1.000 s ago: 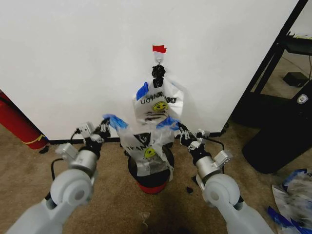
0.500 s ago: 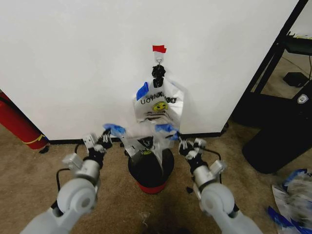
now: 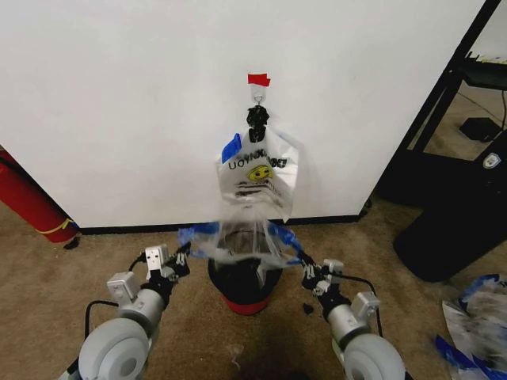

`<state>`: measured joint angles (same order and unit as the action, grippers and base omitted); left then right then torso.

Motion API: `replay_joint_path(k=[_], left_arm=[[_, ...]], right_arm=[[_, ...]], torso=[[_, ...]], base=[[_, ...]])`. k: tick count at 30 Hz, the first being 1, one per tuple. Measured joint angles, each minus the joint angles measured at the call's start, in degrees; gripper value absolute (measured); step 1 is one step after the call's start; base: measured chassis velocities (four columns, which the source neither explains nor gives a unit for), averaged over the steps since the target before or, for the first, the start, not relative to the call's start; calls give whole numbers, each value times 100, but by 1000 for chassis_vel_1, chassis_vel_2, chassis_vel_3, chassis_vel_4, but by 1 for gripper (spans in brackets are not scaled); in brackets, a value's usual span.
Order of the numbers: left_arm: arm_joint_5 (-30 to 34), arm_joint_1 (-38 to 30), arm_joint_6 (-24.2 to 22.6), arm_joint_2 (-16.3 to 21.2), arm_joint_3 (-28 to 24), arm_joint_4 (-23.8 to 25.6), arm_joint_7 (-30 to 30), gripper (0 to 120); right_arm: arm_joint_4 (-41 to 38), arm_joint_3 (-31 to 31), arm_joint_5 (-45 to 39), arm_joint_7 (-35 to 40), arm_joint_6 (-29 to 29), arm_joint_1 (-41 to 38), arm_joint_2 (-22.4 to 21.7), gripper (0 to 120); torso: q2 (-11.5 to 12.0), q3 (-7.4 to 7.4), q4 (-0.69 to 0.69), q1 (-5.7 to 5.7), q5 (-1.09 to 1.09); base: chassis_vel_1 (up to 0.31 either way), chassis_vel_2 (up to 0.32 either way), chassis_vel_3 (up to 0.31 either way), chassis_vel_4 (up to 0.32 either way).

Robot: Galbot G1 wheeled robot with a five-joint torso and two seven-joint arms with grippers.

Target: Pick up the garbage bag from the wall and place it over the trash bin.

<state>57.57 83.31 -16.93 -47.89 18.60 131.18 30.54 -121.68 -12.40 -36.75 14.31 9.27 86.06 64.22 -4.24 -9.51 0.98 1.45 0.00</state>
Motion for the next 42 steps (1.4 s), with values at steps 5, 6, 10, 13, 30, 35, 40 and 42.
replay_joint_path(k=[5,6,10,13,30,35,40,42], left_arm=[[442,-40,-710,135,24,325,413,0],[527,-50,-841,144,25,371,528,0],[839,-58,-1197,157,31,468,870,0],[1151,-37,-1411,153,57,524,1170,0],[1616,34,-1918,150,74,401,1609,0],[1621,54,-2040,118,-33,415,1668,0],[1576,23,-2114,104,-202,286,1701,0],[1538,-53,-2124,80,-299,126,1716,0]], right_arm=[[-269,6,-219,182,313,186,-151,0],[-318,-1,-277,226,378,211,-176,0],[-411,-24,-335,356,564,268,-242,0],[-478,-24,-438,453,667,327,-265,0],[-299,-55,-705,729,1167,264,-404,0],[-319,-22,-873,872,1432,201,-402,0],[-269,12,-974,961,1785,83,-446,0],[-142,33,-1043,1009,1841,-29,-440,0]], torso=[[0,0,1,0,0],[0,0,1,0,1],[0,0,0,0,0],[1,0,0,0,0],[1,0,1,0,0],[1,-1,1,0,0],[1,-1,0,0,0],[1,-1,1,0,0]], base=[[0,0,0,0],[0,0,0,0],[0,0,0,0],[0,0,0,0],[0,0,0,0],[0,0,0,0],[0,0,0,0],[0,0,0,0]])
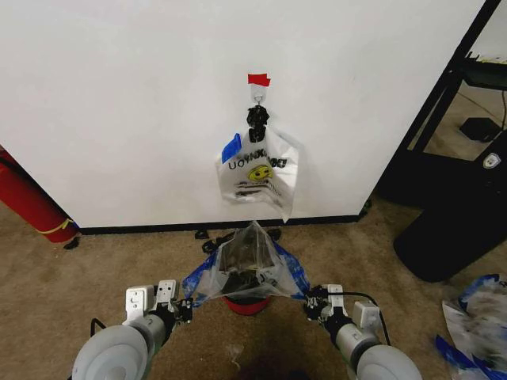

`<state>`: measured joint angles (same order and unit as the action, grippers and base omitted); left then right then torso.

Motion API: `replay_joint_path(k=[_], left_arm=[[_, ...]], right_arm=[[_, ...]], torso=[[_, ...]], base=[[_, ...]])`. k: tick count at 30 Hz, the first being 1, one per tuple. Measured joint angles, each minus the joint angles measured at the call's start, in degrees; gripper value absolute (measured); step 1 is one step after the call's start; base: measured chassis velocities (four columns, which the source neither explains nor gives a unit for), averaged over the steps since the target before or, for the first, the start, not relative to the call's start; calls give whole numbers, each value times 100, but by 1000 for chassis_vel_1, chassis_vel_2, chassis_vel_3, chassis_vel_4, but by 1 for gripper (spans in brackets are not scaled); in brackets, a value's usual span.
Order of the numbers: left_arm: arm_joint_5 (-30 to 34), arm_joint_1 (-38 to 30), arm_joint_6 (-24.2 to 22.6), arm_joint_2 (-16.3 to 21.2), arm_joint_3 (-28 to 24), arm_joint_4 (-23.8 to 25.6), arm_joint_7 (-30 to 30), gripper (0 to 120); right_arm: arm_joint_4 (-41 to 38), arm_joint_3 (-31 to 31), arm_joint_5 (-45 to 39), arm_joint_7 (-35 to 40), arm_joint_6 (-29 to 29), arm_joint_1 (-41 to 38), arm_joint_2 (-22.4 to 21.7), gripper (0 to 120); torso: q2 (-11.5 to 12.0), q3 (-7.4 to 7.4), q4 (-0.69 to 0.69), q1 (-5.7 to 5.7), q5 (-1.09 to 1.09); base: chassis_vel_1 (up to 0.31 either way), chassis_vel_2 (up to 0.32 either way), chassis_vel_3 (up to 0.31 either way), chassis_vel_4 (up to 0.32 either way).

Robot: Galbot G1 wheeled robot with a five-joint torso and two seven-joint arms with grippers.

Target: Pick up the garbage bag from the wall and place it over the trash bin.

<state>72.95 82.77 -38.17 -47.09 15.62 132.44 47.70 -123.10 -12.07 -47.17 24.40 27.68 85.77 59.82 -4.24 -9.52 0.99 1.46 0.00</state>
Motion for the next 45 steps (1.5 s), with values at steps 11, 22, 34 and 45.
replay_joint_path(k=[11,22,34,45], left_arm=[[-396,-327,48,-173,-397,-610,-85,0],[-950,-593,316,-268,-1003,-1019,-144,0],[-1654,-831,875,-543,-1399,-1476,-450,0],[-2084,-965,1369,-787,-1606,-1715,-527,0]], right_arm=[[441,68,-35,83,202,-434,325,0],[862,119,-93,268,315,-728,472,0],[1282,158,-62,298,154,-1120,725,0],[1671,270,366,224,-165,-1280,1007,0]], torso=[[0,0,0,0,0],[0,0,0,0,0],[0,0,-1,0,-1],[0,0,0,0,0]], base=[[0,0,0,0],[0,0,0,0],[0,0,0,0],[0,0,0,0]])
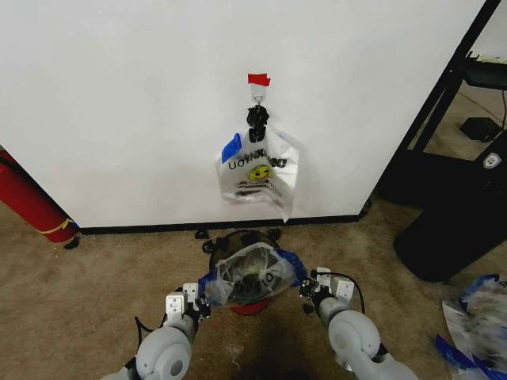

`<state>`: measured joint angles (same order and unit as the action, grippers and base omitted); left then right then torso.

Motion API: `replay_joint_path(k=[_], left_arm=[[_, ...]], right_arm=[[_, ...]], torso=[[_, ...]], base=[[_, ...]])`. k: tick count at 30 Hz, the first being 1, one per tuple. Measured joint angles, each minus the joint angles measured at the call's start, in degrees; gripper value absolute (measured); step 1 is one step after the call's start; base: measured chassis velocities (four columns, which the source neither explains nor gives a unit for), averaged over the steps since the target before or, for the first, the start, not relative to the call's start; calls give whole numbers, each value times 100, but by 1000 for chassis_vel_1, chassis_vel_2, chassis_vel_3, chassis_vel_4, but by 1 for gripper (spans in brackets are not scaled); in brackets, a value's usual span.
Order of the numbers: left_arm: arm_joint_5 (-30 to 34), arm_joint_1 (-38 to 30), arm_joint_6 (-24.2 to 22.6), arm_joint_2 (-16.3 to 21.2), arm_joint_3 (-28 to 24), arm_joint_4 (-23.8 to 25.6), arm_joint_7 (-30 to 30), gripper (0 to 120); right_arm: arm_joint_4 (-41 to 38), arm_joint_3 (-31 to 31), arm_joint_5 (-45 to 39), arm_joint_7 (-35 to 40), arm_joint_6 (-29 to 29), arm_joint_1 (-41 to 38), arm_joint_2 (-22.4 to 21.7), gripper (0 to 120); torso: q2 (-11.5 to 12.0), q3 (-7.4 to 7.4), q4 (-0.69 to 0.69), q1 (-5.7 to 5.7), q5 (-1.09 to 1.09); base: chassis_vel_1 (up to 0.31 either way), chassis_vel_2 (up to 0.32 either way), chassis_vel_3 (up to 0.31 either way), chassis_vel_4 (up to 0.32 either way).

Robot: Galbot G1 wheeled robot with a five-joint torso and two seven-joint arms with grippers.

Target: Pick up the garbage bag from the wall and place it over the trash bin.

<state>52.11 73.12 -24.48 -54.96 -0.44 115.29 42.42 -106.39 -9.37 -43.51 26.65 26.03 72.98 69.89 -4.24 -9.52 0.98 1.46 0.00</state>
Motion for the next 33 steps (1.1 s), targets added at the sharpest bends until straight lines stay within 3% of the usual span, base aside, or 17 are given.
replay_joint_path(k=[6,9,11,23,31,33], left_arm=[[-77,45,-63,48,12,17,11,0],[-51,285,-330,241,197,419,-42,16],[-44,336,-369,273,236,499,-46,19],[-45,797,-625,589,580,1672,0,64],[-48,1067,-649,670,676,1991,-104,95],[-47,1090,-646,669,676,2012,-115,98]], right_arm=[[0,25,50,-3,-49,-26,46,0],[-264,11,223,-183,-96,215,-68,13],[-320,3,263,-206,-128,270,-96,18],[-966,-185,741,-432,-531,947,-410,63],[-1042,-278,925,-569,-798,1183,-419,92],[-1046,-283,955,-595,-824,1207,-420,97]], torso=[[0,0,0,0,0],[0,0,0,0,0],[0,0,0,0,0],[-1,1,0,0,0],[-1,1,0,0,0],[-1,1,0,0,0]], base=[[0,0,0,0],[0,0,0,0],[0,0,0,0],[0,0,0,0],[0,0,0,0],[0,0,0,0]])
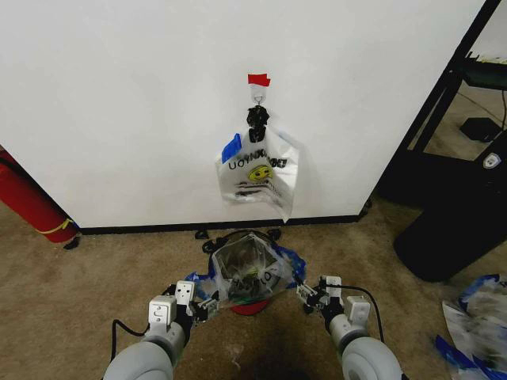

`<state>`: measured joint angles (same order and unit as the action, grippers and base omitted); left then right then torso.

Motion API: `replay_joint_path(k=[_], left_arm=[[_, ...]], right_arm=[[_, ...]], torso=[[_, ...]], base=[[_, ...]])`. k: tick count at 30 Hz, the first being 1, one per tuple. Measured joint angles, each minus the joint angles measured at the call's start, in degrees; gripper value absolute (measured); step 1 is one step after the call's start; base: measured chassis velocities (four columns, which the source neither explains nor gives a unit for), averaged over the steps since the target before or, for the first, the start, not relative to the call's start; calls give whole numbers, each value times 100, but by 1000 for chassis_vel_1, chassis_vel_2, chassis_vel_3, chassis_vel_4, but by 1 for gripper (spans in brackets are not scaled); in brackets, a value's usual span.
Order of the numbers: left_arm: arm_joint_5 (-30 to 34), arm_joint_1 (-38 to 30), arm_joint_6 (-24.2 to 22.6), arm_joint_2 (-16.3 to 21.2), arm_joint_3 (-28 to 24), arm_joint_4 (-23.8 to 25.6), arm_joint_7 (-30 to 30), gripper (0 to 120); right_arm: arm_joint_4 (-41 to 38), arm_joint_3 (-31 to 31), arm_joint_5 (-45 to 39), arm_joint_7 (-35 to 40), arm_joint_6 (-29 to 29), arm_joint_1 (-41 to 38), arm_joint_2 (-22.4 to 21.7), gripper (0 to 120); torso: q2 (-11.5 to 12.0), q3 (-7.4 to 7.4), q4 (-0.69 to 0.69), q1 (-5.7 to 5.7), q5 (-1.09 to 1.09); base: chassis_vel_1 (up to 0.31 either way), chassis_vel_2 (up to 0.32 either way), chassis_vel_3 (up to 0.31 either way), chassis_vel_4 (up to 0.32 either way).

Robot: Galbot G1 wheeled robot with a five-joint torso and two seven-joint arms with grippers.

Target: Pick up the garbage bag from the wall and place it over the trash bin.

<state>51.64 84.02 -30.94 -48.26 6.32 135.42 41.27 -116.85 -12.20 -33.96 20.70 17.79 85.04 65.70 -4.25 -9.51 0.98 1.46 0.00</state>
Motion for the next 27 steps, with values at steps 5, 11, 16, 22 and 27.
replay_joint_path(k=[5,11,16,22,27], left_arm=[[25,69,32,-25,57,19,76,100],[-319,37,327,-21,158,-103,179,100],[-421,-85,799,-17,179,-60,-77,100],[-408,-399,1352,119,245,-158,-751,100],[-61,-528,1545,275,745,-260,-1255,100]], right_arm=[[-76,-49,171,-226,-211,164,-16,100],[-99,-122,355,-542,-675,317,7,100],[-76,-240,729,-942,-1535,489,94,100],[-24,-507,1409,-1466,-2660,742,310,100],[-13,-536,1512,-1684,-2996,661,360,100]], torso=[[0,0,0,0,0],[0,0,0,0,-1],[0,-1,0,0,-1],[0,0,3,0,-2],[0,0,-5,0,0]], base=[[0,0,0,0],[0,0,0,0],[0,0,0,0],[0,0,0,0],[0,0,0,0]])
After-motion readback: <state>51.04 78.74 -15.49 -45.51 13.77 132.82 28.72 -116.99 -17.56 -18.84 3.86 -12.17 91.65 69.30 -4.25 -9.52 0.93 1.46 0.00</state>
